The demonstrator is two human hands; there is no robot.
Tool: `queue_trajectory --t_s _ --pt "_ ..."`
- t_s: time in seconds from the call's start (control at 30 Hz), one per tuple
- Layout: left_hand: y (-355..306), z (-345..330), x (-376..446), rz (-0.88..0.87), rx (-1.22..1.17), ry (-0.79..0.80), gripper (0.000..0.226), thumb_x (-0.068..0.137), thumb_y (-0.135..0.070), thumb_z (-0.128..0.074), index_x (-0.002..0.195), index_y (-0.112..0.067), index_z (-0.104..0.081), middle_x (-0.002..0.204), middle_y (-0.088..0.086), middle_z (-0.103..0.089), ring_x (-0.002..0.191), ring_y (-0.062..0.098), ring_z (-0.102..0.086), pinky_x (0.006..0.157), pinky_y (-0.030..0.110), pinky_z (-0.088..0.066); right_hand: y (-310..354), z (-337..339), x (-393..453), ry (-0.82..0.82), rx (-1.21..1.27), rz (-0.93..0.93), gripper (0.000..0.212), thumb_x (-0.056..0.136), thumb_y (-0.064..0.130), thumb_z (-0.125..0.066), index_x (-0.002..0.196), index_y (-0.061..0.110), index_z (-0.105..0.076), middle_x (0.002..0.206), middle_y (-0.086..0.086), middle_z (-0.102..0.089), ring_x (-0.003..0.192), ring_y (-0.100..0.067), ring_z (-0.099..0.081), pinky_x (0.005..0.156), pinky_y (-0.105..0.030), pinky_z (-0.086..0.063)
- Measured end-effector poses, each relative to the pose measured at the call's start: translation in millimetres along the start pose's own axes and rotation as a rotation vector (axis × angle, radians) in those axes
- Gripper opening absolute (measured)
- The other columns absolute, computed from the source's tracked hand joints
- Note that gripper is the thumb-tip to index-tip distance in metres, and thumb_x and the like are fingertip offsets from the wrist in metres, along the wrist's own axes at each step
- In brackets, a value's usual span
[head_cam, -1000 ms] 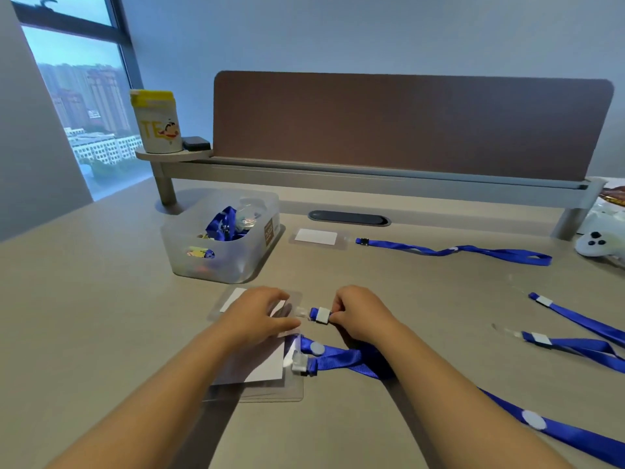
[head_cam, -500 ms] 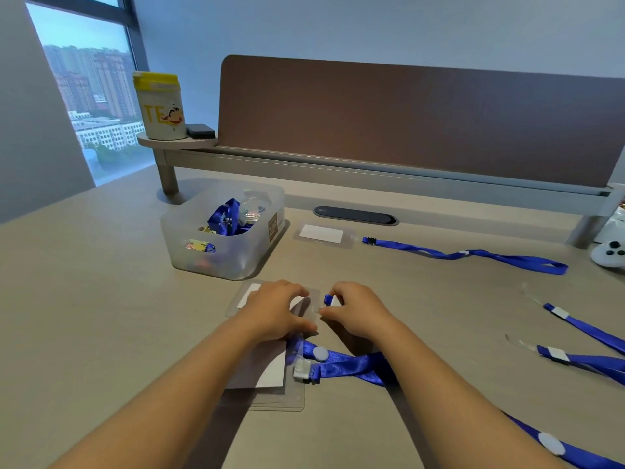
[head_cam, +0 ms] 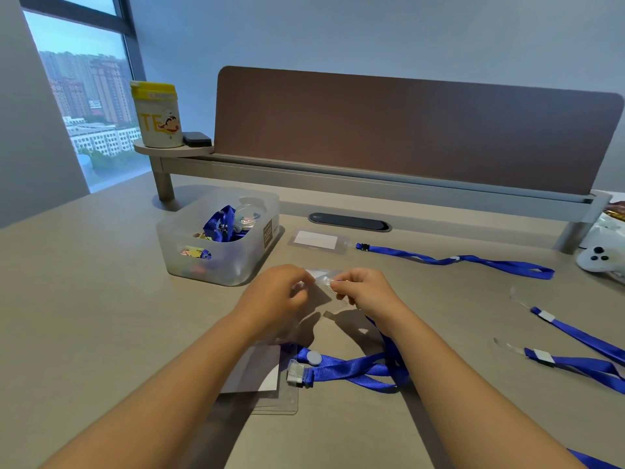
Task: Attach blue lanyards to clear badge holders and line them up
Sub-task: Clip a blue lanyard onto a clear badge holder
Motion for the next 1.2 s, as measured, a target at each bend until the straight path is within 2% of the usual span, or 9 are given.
queue_trajectory --t_s 0.33,0.43,0.53,0.67,0.73,0.87,1.0,1.1,1.2 --pt "-24.3 18.6 5.6 -0.084 0.017 -0.174 0.023 0.090 -0.012 -0.043 0.106 -0.008 -0.057 0.113 0.015 -0.063 0.102 0.027 -0.056 0.086 0.030 -0.044 26.7 17.8 -11.4 -0.204 -0.313 0.246 0.026 0.086 0.020 -0.060 0.109 0.008 -0.058 0.094 -0.001 -0.054 0.085 -0.013 -0.049 0.060 -0.012 -0.037" --pt "-30.7 23.8 8.0 -0.089 0.042 -0.203 0.023 0.089 -0.012 -0.045 0.109 -0.010 -0.056 0.116 0.014 -0.062 0.103 0.028 -0.057 0.088 0.033 -0.047 39.9 29.7 -20.5 -0.341 -0.382 0.314 0.029 0.088 0.023 -0.057 0.114 0.009 -0.054 0.111 -0.008 -0.062 0.097 -0.018 -0.056 0.075 -0.018 -0.041" --pt "-40.8 31.7 10.5 -0.132 0.106 -0.248 0.025 0.085 -0.012 -0.052 0.110 -0.007 -0.055 0.116 0.016 -0.063 0.102 0.030 -0.058 0.088 0.036 -0.048 56.8 36.5 -29.3 -0.416 -0.522 0.417 0.032 0.091 0.025 -0.050 0.121 0.013 -0.053 0.121 -0.005 -0.059 0.106 -0.019 -0.057 0.076 -0.018 -0.039" --pt "-50.2 42.1 14.8 -0.148 0.114 -0.309 0.024 0.087 -0.014 -0.048 0.108 -0.005 -0.057 0.113 0.018 -0.064 0.100 0.031 -0.058 0.085 0.035 -0.047 68.8 40.9 -29.3 -0.401 -0.643 0.463 0.029 0.094 0.026 -0.045 0.113 0.012 -0.063 0.112 -0.006 -0.059 0.088 -0.012 -0.050 0.069 -0.019 -0.036" --pt "-52.6 46.9 15.7 -0.138 0.093 -0.373 0.023 0.087 -0.014 -0.049 0.108 -0.006 -0.056 0.113 0.018 -0.062 0.102 0.031 -0.055 0.085 0.035 -0.046 69.0 43.6 -26.9 -0.391 -0.584 0.431 0.028 0.093 0.023 -0.046 0.109 0.009 -0.065 0.109 -0.009 -0.062 0.083 -0.010 -0.046 0.062 -0.016 -0.035" --pt "-52.9 52.3 11.7 -0.086 0.061 -0.495 0.022 0.079 -0.016 -0.062 0.096 -0.004 -0.057 0.106 0.021 -0.059 0.096 0.034 -0.051 0.079 0.029 -0.036 61.5 45.3 -22.8 -0.358 -0.383 0.309 0.026 0.092 0.019 -0.050 0.103 0.002 -0.067 0.103 -0.015 -0.068 0.082 -0.015 -0.052 0.070 -0.026 -0.041" --pt "-53.4 34.7 10.0 -0.094 0.063 -0.321 0.029 0.081 -0.030 -0.057 0.101 -0.009 -0.057 0.113 0.012 -0.059 0.098 0.024 -0.051 0.080 0.027 -0.039 56.3 41.9 -22.1 -0.279 -0.209 0.237 0.026 0.091 0.017 -0.051 0.103 -0.001 -0.067 0.098 -0.017 -0.067 0.078 -0.018 -0.056 0.065 -0.023 -0.042" --pt "-51.9 32.0 10.7 -0.066 0.020 -0.254 0.037 0.081 -0.033 -0.056 0.110 -0.010 -0.054 0.121 0.010 -0.056 0.103 0.022 -0.054 0.082 0.027 -0.042 52.4 37.2 -21.6 -0.207 -0.117 0.207 0.027 0.092 0.016 -0.049 0.105 -0.002 -0.066 0.079 -0.002 -0.060 0.060 -0.005 -0.047 0.056 -0.013 -0.037" --pt "-49.2 29.8 13.0 -0.038 0.005 -0.227 0.037 0.080 -0.033 -0.057 0.110 -0.011 -0.054 0.122 0.009 -0.057 0.104 0.022 -0.055 0.079 0.024 -0.040 49.2 32.2 -21.3 -0.161 -0.090 0.212 0.027 0.092 0.015 -0.048 0.105 -0.001 -0.066 0.069 0.006 -0.054 0.060 -0.003 -0.045 0.057 -0.013 -0.036"
Point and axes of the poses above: each hand's wrist, its own x-axis towards the middle knuckle, its own z-axis out of the back of the hand, y = z × x, the point moved 7 cm from there along x, towards the middle knuckle
